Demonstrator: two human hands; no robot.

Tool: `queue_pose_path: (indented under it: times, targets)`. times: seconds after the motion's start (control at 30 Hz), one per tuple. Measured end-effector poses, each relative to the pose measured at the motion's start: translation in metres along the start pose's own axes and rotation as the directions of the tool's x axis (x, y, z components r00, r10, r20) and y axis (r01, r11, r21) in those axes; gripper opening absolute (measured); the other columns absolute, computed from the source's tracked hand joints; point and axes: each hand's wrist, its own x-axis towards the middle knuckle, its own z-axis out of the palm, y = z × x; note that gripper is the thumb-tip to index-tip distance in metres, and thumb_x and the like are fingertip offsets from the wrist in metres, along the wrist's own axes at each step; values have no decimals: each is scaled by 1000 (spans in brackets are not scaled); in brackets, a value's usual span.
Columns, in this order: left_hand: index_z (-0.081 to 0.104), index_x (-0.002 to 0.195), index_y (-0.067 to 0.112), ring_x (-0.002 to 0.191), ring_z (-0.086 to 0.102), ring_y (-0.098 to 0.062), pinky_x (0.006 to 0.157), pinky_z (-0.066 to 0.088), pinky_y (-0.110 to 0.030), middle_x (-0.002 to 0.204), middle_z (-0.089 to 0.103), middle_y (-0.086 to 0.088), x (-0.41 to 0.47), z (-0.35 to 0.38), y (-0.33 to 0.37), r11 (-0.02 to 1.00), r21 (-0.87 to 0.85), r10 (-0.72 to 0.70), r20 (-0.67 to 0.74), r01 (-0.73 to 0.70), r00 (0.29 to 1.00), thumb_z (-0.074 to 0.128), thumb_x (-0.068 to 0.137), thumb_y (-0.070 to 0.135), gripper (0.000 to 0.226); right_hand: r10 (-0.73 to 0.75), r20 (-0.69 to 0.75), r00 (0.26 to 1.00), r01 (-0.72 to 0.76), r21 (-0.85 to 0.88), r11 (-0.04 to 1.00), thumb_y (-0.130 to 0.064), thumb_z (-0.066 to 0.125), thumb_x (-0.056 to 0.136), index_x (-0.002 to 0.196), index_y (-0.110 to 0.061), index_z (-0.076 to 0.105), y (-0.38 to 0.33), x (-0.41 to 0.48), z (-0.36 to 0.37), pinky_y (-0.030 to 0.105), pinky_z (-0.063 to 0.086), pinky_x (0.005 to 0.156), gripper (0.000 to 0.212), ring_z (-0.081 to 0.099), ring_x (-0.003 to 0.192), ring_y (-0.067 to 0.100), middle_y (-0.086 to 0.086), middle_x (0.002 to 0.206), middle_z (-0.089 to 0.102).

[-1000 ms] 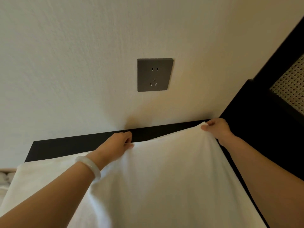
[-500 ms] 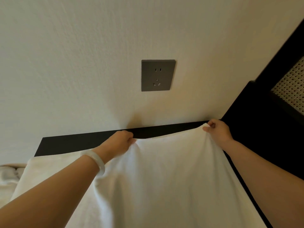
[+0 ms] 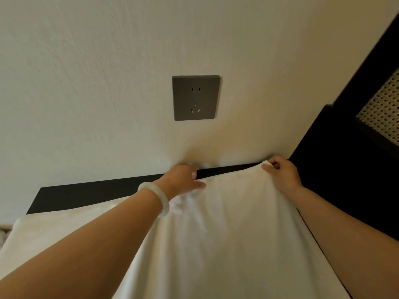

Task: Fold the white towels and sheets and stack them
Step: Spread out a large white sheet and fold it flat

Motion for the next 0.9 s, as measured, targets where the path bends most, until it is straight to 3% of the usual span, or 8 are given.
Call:
queue_pose_path:
  times: [0.17, 0.3, 0.53, 0.63, 0.7, 0.77, 0.83, 0.9]
  targets:
    - [57, 101, 19, 97, 51, -23, 82, 45, -31, 119, 48, -3, 5, 17, 11, 999, -7, 33, -15, -33, 999, 67, 90, 40, 26, -13, 4, 1000, 12, 90, 996, -14, 72, 86, 79, -10, 62, 5, 2, -3, 30, 39, 64, 13, 52, 69, 18, 4, 73, 59]
    - [53, 102, 11, 96, 54, -27, 81, 45, -34, 116, 54, -11, 6, 25, 14, 997, 36, 77, -209, -71, 975, 49, 102, 27, 16, -44, -50, 998, 47, 61, 997, -14, 73, 85, 78, -10, 59, 5, 8, -4, 29, 39, 61, 16, 50, 68, 18, 2, 70, 57]
    - [47, 124, 13, 109, 54, -26, 89, 38, -33, 117, 59, -6, 1, 46, -8, 960, 269, 48, -418, 73, 907, 34, 105, 40, 36, -89, -26, 996, 63, -513, 856, -31, 55, 99, 109, -9, 49, -5, 4, 10, 43, 46, 76, 25, 61, 98, 42, 19, 113, 62]
    - [48, 121, 16, 107, 53, -24, 86, 39, -32, 115, 56, -2, -7, 45, -25, 932, 360, 117, -402, 40, 908, 32, 106, 32, 28, -138, -45, 989, 59, -743, 667, -30, 55, 98, 116, -5, 50, -31, -15, 8, 44, 41, 90, 31, 52, 113, 38, 19, 122, 55]
    - [48, 122, 16, 108, 53, -24, 85, 41, -32, 115, 55, -3, -9, 44, -28, 940, 341, 127, -376, 9, 918, 32, 106, 28, 26, -335, -70, 939, 161, -775, 611, -20, 65, 91, 109, -3, 58, -52, -49, 28, 46, 43, 90, 26, 54, 105, 39, 21, 111, 59]
    - [48, 124, 15, 110, 53, -25, 86, 43, -34, 117, 54, -5, -10, 41, -26, 950, 312, 125, -346, -12, 930, 30, 107, 28, 28, -429, 70, 901, 375, -623, 686, -22, 67, 89, 117, -1, 61, -70, -101, 70, 47, 43, 96, 35, 57, 109, 41, 21, 117, 61]
    - [48, 123, 13, 111, 53, -26, 86, 43, -34, 119, 54, -6, -11, 36, -26, 959, 280, 135, -310, -45, 941, 33, 106, 29, 28, -320, 267, 909, 417, -549, 725, -41, 43, 101, 148, -13, 39, -79, -140, 111, 47, 20, 118, 55, 35, 140, 35, 12, 152, 39]
    - [49, 118, 11, 104, 55, -27, 78, 41, -33, 115, 54, -5, -17, 25, -33, 979, 185, 134, -252, -88, 958, 41, 104, 31, 26, -203, 312, 928, 361, -627, 690, -52, 19, 102, 158, -29, 8, -78, -147, 131, 49, -8, 121, 61, 1, 152, 26, 5, 166, 2]
